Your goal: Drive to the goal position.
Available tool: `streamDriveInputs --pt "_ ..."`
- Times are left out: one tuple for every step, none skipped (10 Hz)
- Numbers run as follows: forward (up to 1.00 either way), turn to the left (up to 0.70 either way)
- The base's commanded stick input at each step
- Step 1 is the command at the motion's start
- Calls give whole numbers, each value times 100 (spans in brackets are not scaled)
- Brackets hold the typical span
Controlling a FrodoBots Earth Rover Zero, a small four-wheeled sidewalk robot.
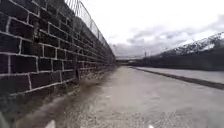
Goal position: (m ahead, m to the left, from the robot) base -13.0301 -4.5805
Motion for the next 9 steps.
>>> streamDriveInputs --pt "100 -6" --pt "100 -16" --pt "100 -26" --pt "100 -27" --pt "100 -27" --pt "100 0" --pt "100 0" --pt "100 0" --pt "100 0"
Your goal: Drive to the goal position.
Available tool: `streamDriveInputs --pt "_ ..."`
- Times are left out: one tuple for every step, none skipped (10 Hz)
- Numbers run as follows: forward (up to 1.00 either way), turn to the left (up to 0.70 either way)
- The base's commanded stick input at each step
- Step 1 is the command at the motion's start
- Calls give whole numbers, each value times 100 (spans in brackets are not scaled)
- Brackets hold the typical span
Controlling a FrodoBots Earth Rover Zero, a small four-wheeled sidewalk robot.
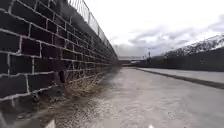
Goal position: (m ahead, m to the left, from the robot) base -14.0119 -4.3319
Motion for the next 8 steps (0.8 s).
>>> streamDriveInputs --pt "100 0" --pt "100 0" --pt "100 0" --pt "100 0" --pt "100 0" --pt "100 0" --pt "100 0" --pt "100 -27"
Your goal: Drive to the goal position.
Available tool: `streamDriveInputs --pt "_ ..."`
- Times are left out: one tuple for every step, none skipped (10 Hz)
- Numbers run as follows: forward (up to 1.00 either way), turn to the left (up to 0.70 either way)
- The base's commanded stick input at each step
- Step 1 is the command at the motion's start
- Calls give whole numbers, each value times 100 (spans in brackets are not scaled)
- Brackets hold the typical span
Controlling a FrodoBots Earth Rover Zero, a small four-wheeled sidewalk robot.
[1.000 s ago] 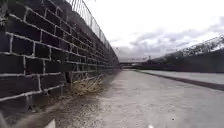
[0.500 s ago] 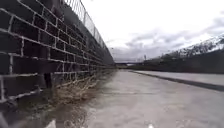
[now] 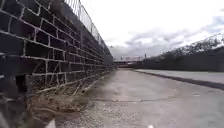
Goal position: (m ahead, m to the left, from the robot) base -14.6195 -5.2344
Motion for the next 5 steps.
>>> streamDriveInputs --pt "100 -27" --pt "100 -25" --pt "100 -15" --pt "100 -4" --pt "100 0"
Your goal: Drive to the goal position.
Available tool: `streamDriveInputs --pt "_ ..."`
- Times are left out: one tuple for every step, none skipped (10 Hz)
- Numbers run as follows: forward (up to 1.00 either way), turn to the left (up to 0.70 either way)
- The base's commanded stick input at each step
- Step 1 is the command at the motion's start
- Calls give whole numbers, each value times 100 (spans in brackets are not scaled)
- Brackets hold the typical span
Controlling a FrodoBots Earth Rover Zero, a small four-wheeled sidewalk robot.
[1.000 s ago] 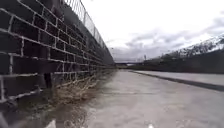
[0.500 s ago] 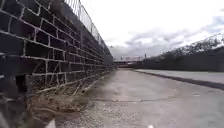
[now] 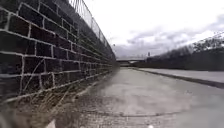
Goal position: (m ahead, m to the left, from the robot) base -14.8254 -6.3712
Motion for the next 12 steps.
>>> streamDriveInputs --pt "100 0" --pt "98 -27" --pt "61 -34" --pt "24 -41" --pt "0 0" --pt "0 0" --pt "0 0" --pt "0 0" --pt "0 0" --pt "0 0" --pt "0 0" --pt "0 0"
